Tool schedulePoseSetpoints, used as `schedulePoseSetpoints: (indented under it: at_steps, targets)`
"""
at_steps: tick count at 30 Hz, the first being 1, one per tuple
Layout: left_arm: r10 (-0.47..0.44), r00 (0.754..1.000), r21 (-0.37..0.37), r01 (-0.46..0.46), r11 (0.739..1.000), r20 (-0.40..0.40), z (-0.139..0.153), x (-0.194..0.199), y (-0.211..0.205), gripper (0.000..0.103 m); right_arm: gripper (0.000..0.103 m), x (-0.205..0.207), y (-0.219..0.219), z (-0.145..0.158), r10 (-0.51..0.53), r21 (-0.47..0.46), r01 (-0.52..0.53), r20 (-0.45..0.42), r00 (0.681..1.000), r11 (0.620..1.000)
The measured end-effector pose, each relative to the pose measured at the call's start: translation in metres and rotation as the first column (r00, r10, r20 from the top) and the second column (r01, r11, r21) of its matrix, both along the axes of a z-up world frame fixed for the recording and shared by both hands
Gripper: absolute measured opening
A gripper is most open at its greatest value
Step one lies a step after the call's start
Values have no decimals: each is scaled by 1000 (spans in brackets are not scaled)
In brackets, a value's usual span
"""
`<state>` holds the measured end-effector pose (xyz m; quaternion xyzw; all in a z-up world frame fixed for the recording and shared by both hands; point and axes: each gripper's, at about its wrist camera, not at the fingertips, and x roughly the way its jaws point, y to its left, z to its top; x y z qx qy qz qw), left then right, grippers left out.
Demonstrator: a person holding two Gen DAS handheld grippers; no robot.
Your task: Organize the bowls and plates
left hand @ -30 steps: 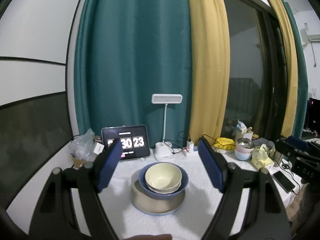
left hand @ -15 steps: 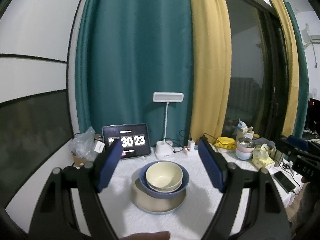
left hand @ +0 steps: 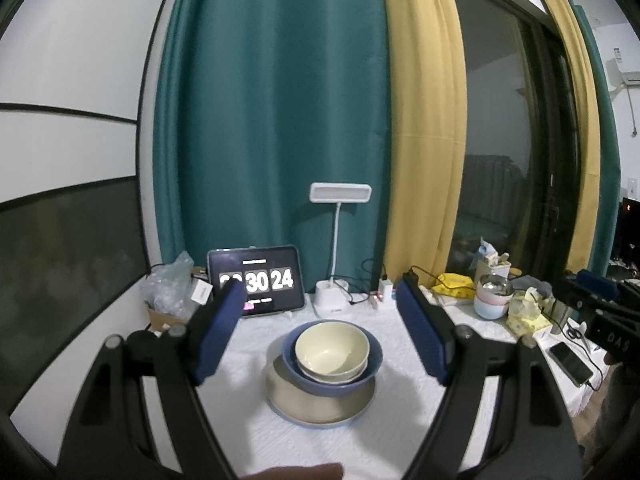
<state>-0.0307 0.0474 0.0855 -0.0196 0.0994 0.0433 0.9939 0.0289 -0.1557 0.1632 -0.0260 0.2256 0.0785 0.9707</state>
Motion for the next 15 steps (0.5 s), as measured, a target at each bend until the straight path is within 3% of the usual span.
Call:
schedulePoseSetpoints:
  at_steps: [15]
  targets:
    - [0, 1000, -5, 0, 1000, -2, -2, 0, -1, 79, 58, 1, 1, 0, 2, -1, -2, 1, 1000, 1000]
